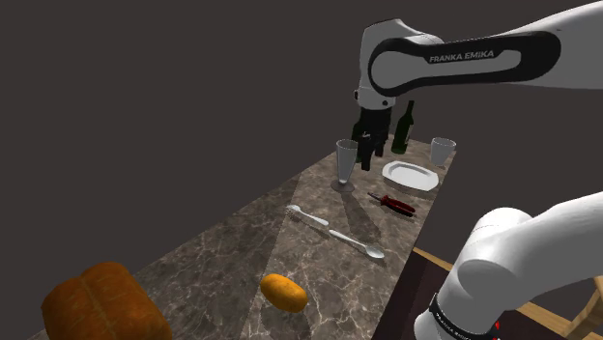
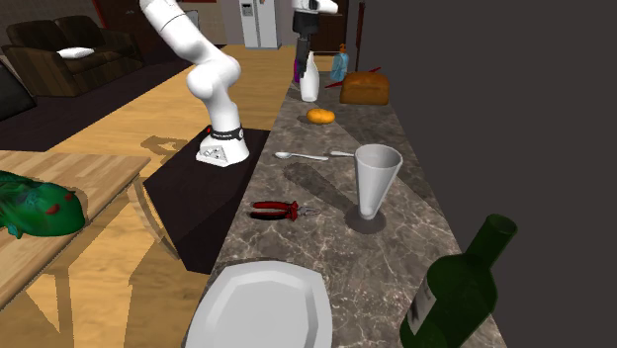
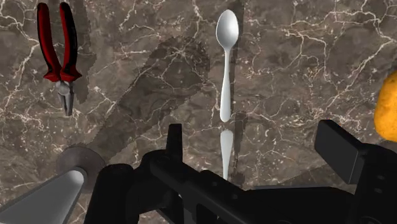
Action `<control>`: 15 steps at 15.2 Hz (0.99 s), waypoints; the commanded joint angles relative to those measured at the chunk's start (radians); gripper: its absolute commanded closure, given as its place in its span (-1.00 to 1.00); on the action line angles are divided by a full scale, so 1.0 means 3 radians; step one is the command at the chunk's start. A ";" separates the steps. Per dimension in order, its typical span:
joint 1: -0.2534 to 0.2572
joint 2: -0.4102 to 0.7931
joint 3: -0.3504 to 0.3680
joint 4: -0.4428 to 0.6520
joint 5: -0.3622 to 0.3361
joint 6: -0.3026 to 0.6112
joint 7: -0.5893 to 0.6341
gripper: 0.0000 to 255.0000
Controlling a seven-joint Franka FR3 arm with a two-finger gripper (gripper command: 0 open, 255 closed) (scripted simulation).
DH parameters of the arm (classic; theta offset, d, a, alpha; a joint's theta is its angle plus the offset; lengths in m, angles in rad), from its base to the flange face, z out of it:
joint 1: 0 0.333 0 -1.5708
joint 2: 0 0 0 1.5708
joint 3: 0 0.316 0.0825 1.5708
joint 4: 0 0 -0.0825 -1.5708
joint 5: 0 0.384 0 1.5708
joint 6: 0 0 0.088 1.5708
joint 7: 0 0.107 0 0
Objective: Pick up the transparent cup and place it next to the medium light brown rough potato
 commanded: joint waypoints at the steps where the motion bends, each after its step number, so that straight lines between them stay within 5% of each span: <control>1: -0.0042 0.0212 -0.0088 0.0092 -0.0073 0.0182 -0.0080 -1.00; 15: -0.0230 0.1670 -0.0548 0.0921 -0.0176 0.1193 -0.0541 -1.00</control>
